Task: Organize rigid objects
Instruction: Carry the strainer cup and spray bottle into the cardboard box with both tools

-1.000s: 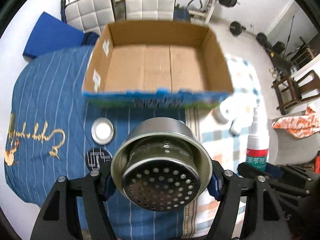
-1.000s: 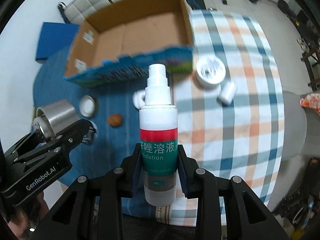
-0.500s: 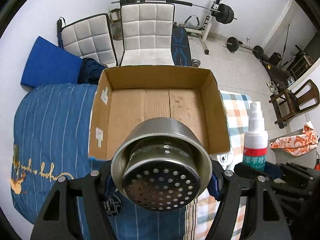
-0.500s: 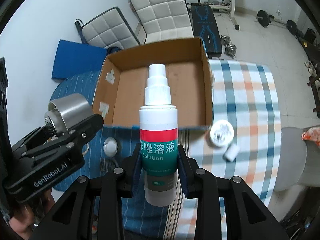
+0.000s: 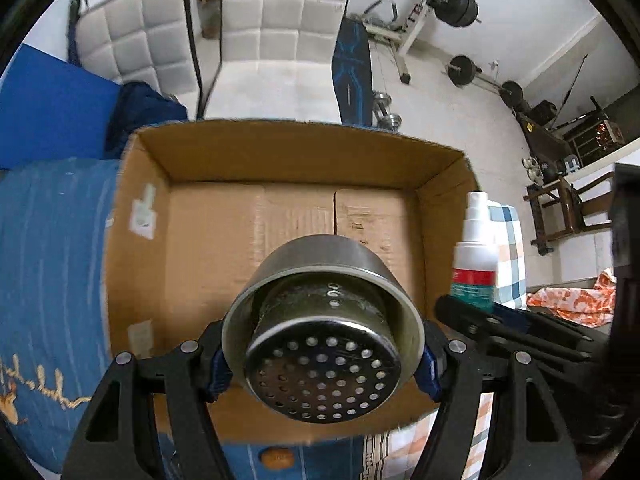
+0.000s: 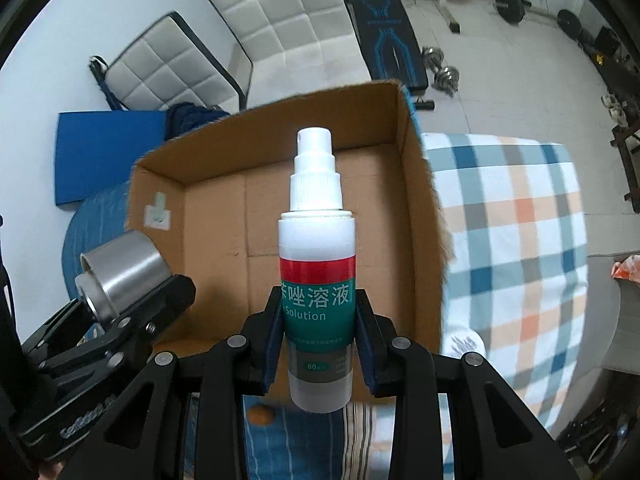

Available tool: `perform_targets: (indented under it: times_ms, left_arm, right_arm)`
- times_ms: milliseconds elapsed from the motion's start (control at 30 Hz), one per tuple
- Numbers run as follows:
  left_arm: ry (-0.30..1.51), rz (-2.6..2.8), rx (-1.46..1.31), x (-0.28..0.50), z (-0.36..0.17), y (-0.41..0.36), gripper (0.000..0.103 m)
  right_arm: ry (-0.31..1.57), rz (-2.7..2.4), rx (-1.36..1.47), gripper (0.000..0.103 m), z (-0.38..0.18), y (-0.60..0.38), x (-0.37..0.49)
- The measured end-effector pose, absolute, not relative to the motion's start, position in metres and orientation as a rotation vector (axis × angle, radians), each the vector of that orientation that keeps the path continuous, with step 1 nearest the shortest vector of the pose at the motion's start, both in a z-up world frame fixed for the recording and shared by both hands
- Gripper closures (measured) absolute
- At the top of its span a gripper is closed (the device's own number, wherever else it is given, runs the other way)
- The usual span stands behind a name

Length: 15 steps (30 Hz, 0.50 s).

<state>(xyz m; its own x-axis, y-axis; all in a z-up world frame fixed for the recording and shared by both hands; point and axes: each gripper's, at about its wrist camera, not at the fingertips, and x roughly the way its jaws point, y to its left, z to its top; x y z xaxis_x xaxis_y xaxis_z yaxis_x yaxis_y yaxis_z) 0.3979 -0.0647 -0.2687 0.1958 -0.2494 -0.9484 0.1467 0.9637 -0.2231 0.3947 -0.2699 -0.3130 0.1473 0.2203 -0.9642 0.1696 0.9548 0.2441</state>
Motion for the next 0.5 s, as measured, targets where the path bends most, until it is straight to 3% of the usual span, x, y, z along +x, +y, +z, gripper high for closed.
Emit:
perform_targets:
  times_ms: [267, 500]
  left_arm:
    - [1.519, -0.330, -0.143, 0.454, -0.330, -0.068, 0.034]
    - [1.667, -0.334, -0.149, 0.491, -0.380, -0.079, 0.034]
  right_arm:
    - [1.546, 0.000, 0.299, 0.069, -0.389, -0.270, 0.447]
    - [1.598, 0.001, 0.261, 0.068, -0.420, -0.265, 0.466]
